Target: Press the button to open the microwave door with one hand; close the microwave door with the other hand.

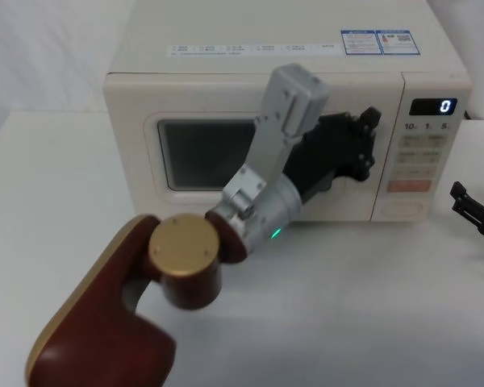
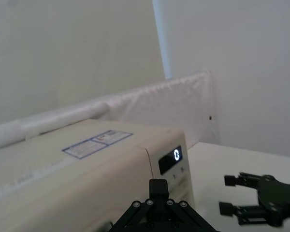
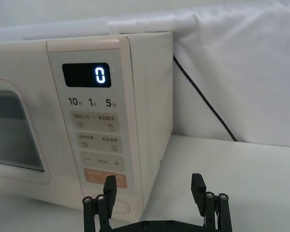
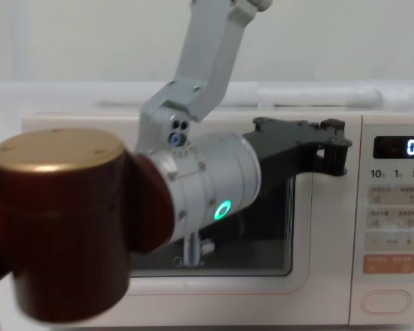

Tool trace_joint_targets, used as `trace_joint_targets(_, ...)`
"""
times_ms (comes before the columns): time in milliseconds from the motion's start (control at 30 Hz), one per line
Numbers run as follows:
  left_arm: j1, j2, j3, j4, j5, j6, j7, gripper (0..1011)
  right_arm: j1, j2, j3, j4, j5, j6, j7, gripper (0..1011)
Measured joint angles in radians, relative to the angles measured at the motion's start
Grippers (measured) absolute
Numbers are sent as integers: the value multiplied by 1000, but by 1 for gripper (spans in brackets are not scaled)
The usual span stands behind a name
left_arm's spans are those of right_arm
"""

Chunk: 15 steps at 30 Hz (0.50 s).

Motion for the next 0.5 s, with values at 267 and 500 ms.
trace_joint_targets(267,123,64,-26,-114,-12,12,46,0,0,0,0,0,0,0,0,1002)
trace_joint_targets(500,234,83,-90,-177,-7,1,130,0,0,0,0,0,0,0,0,1002)
